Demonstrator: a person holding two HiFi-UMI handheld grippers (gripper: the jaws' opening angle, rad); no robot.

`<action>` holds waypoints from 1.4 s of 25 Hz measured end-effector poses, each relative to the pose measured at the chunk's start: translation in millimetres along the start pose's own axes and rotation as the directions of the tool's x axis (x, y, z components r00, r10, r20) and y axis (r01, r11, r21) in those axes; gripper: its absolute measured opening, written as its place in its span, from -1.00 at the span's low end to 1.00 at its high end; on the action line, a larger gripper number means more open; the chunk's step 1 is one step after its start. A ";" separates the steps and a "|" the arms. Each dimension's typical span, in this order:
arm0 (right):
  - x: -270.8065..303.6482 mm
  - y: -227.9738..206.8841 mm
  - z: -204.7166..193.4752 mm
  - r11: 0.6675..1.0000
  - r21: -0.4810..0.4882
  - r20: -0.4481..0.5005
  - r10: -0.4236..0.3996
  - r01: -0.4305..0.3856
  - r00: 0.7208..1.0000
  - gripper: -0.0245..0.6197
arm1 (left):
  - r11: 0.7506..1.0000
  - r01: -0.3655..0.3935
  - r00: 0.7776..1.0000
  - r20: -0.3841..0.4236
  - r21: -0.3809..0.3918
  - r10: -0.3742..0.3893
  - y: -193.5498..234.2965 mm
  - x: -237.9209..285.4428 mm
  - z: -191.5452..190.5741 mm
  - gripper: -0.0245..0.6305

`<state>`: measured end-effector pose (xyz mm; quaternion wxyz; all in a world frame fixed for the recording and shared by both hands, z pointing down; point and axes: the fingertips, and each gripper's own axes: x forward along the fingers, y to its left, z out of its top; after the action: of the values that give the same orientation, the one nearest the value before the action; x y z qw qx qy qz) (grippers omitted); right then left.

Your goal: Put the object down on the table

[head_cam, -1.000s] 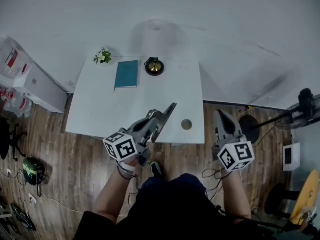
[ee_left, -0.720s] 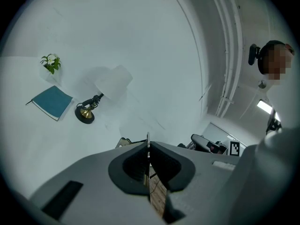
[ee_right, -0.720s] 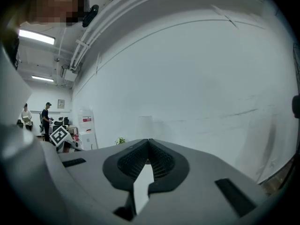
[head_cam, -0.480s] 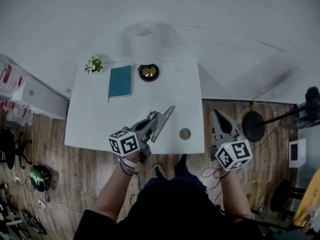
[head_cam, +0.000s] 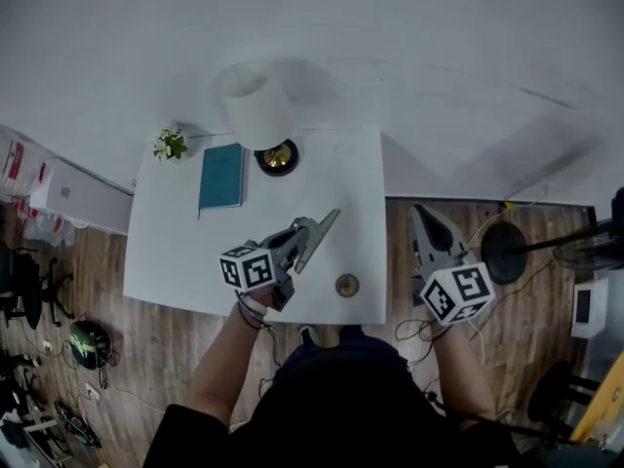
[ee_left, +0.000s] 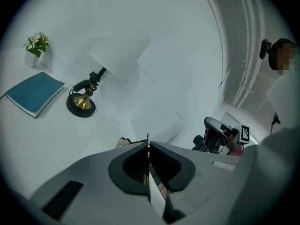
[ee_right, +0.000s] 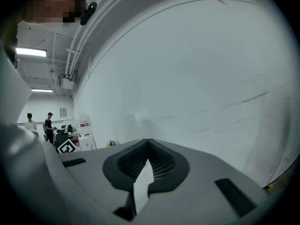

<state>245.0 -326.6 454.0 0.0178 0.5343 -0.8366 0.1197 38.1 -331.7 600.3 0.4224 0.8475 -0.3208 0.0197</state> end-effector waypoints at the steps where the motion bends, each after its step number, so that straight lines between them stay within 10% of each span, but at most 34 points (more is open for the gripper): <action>1: 4.1 -6.7 -2.0 1.000 0.003 -0.007 0.003 -0.003 1.000 -0.90 | 1.000 -0.005 1.000 -0.005 -0.004 0.005 4.3 8.5 0.1 -0.91; 25: 44.9 -61.4 -40.1 0.999 0.017 -0.125 0.029 -0.027 0.992 -0.90 | 0.981 -0.065 0.990 -0.138 -0.183 0.040 109.3 98.8 -41.7 -0.90; 35: 34.7 -34.4 -32.4 1.000 -0.005 -0.101 -0.004 0.003 0.995 -0.90 | 0.953 -0.241 0.940 -0.201 0.181 0.276 117.3 86.0 -38.8 -0.39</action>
<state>257.9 -364.1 497.1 0.0615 0.5291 -0.8339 0.1444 49.8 -400.0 734.0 0.3831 0.8201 -0.3775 0.1952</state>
